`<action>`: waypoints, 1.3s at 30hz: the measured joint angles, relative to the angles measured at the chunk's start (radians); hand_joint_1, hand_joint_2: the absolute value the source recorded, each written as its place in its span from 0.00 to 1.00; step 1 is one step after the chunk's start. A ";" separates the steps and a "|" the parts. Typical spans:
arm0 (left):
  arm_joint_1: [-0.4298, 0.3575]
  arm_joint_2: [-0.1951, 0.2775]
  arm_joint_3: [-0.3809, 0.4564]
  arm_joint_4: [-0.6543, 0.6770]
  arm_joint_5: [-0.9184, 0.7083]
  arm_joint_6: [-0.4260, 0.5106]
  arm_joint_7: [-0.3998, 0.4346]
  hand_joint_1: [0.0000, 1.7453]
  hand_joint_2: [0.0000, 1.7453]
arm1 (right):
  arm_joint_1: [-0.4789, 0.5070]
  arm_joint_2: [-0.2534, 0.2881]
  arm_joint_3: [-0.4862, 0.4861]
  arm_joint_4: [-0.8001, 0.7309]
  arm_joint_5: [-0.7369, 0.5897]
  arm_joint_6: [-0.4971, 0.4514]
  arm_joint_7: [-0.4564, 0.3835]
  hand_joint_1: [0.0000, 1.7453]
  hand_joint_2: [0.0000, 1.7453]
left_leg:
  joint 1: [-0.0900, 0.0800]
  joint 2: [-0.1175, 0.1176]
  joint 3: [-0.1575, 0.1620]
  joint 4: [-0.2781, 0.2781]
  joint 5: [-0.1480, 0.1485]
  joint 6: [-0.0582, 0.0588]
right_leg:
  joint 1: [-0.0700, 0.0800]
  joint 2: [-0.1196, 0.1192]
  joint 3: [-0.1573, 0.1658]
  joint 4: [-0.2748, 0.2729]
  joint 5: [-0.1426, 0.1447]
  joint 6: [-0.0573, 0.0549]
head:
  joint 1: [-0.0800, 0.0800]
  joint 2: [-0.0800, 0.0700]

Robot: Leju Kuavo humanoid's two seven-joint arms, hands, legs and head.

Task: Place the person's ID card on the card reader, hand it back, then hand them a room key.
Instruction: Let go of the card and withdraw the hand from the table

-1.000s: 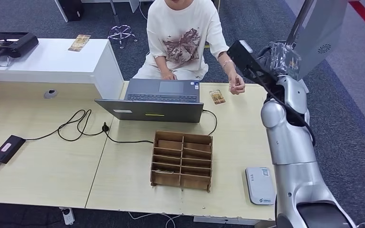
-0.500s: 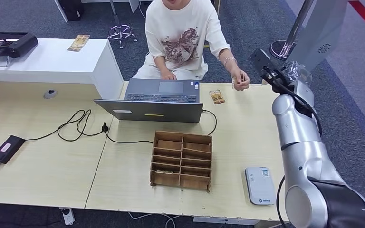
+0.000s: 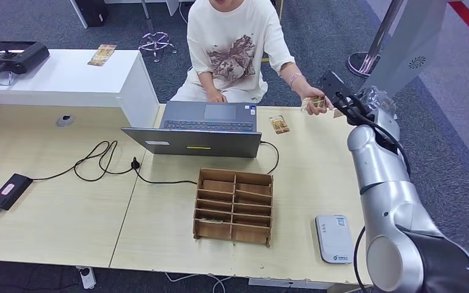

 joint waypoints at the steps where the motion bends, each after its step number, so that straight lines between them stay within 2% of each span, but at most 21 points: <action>1: 0.000 0.000 0.000 0.000 0.000 0.000 0.000 0.00 0.00 | -0.004 0.000 -0.002 0.003 0.000 0.000 -0.001 1.00 1.00 | 0.000 0.000 0.000 0.000 0.000 0.000 | 0.000 0.000 0.000 0.000 0.000 0.000 | 0.000 0.000; 29: 0.000 0.002 0.000 0.000 0.002 0.000 0.000 0.00 0.00 | -0.012 0.026 -0.017 0.024 -0.008 -0.010 -0.054 1.00 1.00 | 0.000 0.000 0.000 0.000 0.000 0.000 | 0.000 0.000 0.000 0.000 0.000 0.000 | 0.000 0.000; 33: 0.000 0.002 0.000 0.000 0.008 0.001 0.001 0.00 0.00 | -0.006 0.041 -0.017 -0.013 -0.031 -0.017 -0.094 1.00 1.00 | 0.000 0.000 0.000 0.000 0.000 0.000 | 0.000 0.000 0.000 0.000 0.000 0.000 | 0.000 0.000; 39: 0.000 0.000 0.001 0.000 0.016 0.004 0.003 0.00 0.00 | 0.021 0.084 -0.001 -0.146 -0.074 0.010 -0.122 1.00 1.00 | 0.000 0.000 0.000 0.000 0.000 0.000 | 0.000 0.000 -0.001 0.000 0.000 0.000 | 0.000 0.000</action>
